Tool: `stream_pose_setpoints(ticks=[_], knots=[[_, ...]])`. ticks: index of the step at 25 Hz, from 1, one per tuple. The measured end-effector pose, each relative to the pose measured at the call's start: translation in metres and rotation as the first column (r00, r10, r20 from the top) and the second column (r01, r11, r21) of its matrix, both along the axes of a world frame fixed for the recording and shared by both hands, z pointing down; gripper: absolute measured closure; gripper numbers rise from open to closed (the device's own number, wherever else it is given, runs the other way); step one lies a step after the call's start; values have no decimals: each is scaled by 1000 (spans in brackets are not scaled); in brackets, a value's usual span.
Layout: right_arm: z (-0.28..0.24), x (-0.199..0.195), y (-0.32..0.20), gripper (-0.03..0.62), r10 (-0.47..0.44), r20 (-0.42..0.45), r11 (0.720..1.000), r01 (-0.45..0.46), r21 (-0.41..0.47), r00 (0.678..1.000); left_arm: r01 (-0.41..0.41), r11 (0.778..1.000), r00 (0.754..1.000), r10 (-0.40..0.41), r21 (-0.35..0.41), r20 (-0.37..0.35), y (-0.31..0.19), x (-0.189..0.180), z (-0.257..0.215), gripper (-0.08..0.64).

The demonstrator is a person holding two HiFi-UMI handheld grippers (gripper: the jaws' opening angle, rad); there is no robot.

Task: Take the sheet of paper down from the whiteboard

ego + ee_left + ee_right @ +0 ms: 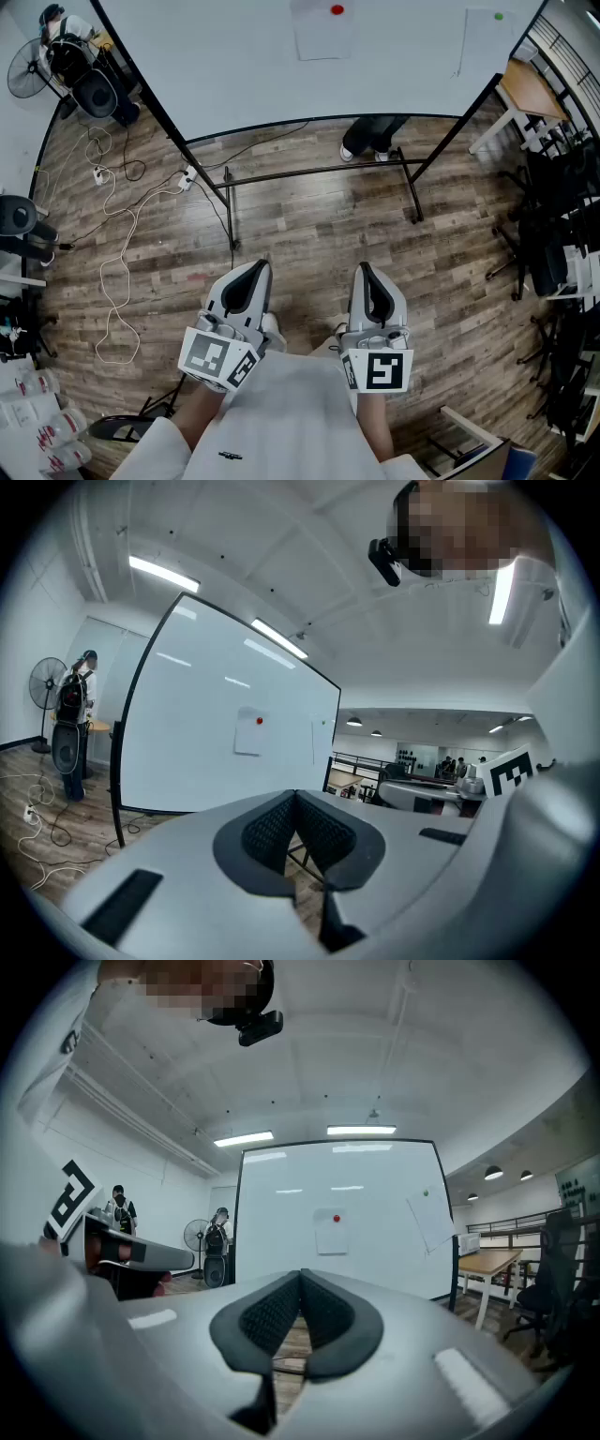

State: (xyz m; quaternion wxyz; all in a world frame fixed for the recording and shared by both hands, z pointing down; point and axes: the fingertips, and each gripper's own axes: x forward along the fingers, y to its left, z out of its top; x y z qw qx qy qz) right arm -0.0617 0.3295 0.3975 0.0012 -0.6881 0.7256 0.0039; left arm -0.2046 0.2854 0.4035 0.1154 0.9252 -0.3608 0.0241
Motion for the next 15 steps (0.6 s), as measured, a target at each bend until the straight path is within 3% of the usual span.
stream_pose_setpoints(ticks=[6,15], knots=[[-3,-49,-10,581,1,-10,1000,-1,19,1000,-34,999,999,34,14,-1,-9,-40,2,553],[-3,-62,-22,583,20,-10,1000,-20,8,1000,-54,999,998,54,1,-26,-19,-63,1,554]])
